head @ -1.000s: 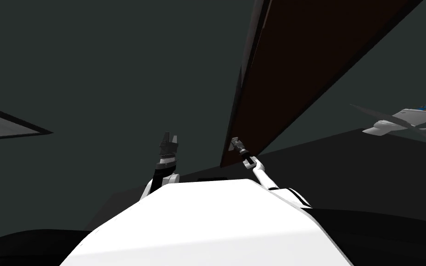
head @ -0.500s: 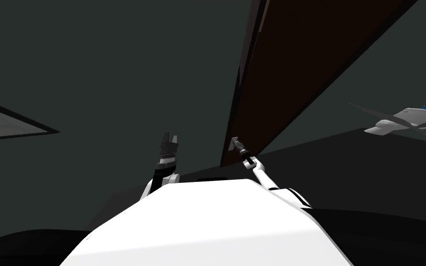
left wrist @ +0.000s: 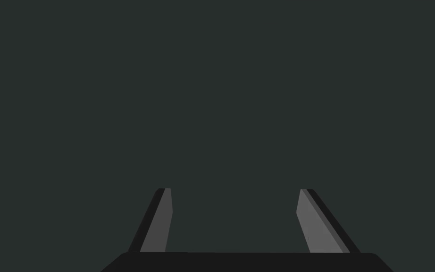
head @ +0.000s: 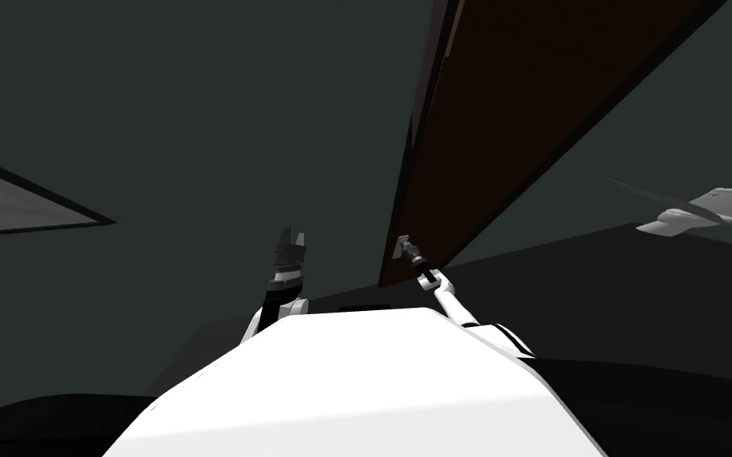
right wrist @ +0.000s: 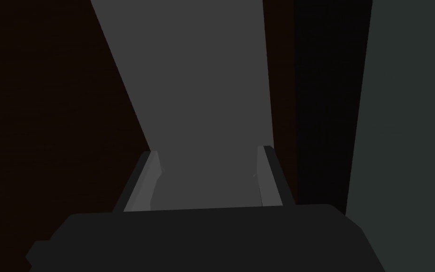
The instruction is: Pull the door open
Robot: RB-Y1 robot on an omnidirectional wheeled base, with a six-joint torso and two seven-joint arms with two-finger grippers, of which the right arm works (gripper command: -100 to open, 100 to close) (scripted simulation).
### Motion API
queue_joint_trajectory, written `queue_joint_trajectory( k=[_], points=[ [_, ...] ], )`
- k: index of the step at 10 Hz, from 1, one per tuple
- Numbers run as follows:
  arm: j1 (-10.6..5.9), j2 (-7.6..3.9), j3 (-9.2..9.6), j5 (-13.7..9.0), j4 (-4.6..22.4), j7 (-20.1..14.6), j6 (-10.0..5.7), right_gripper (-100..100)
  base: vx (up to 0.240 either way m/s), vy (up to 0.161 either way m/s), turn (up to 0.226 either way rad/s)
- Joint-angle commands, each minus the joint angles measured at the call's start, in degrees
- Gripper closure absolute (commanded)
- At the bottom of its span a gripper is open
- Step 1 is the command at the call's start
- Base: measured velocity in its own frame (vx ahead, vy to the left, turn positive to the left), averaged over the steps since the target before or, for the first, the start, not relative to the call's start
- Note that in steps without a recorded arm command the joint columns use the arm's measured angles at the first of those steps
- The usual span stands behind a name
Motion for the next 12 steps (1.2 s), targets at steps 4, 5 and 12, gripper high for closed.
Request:
queue_joint_trajectory(
  k=[4, 5, 12],
  points=[
    [0.40, 0.62, -0.34, -1.6, -0.7, -6.9, 0.46, 100, -0.034, -0.032, 0.060],
    [0.50, 0.77, -0.44, -2.1, -0.9, -8.4, 0.62, 100, -0.049, -0.046, 0.100],
    [1.12, 1.65, -1.04, -4.7, -1.9, -18.2, 1.51, 100, -0.037, -0.034, 0.061]
  ],
)
